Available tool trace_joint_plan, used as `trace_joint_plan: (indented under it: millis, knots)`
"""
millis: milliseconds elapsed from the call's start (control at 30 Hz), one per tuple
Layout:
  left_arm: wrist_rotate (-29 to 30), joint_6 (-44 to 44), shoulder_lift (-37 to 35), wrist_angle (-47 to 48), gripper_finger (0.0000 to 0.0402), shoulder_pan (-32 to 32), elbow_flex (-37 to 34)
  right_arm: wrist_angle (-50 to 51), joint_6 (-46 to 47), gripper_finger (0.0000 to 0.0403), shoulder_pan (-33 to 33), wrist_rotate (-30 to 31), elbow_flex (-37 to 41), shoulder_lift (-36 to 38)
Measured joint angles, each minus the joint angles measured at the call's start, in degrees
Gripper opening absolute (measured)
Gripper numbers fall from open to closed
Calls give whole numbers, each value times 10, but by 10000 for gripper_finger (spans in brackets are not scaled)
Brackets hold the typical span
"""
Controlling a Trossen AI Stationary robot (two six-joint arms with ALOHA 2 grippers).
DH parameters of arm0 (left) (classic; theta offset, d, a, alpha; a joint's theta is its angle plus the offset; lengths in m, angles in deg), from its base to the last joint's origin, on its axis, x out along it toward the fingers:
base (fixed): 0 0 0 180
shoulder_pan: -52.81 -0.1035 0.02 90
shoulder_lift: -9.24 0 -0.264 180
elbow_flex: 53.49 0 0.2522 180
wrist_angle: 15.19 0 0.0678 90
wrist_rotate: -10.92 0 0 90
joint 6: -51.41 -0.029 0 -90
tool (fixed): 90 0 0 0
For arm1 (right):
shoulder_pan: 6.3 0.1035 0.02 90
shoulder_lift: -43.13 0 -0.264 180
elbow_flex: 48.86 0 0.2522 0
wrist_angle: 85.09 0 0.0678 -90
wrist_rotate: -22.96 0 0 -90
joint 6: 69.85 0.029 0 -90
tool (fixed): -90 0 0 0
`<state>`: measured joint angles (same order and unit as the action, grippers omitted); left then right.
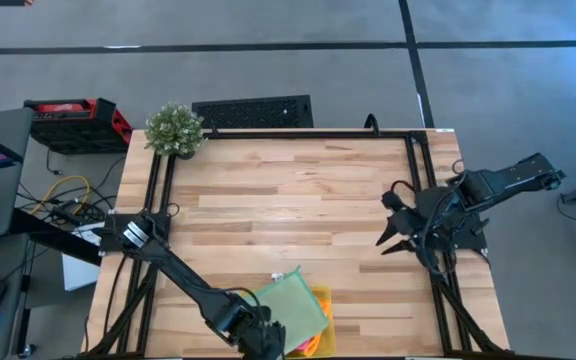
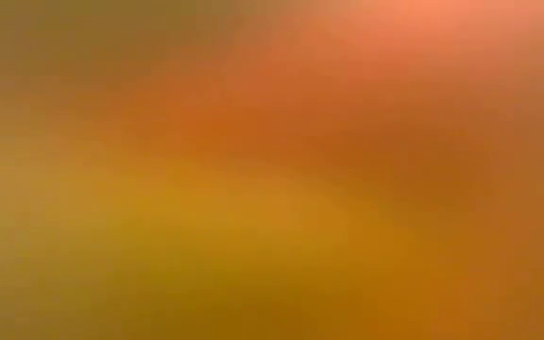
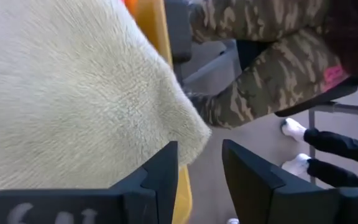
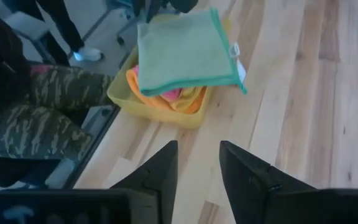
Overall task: Fold microfiber towels
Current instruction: Put the green microfiber cloth into the yellow bin, then return to Home Position
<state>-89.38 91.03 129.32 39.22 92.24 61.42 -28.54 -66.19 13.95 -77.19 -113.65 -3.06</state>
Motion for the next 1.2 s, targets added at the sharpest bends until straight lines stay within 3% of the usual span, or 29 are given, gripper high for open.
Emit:
trace_joint_plan:
  millis: [167,333,500,633,733,867,1200]
  knots:
    - [29,-13,-46,21,116,-5,0,2,-1,122,0,3,0,28]
    - [159,-69,-102,83,93,-5,1,2,-30,81,0,38,0,66]
    - [296,-149,-159,151,29,-5,1,9,-37,17,0,58,0,124]
    - [409,-199,-195,208,6,-7,0,20,-40,16,0,58,0,185]
    - [432,-228,-227,224,5,-16,-6,36,-41,25,0,60,1,230]
    - [435,-264,-287,191,1,-38,-65,39,-42,14,0,71,25,297]
    - [343,-357,-548,-81,0,-132,-364,41,-42,8,-1,80,86,435]
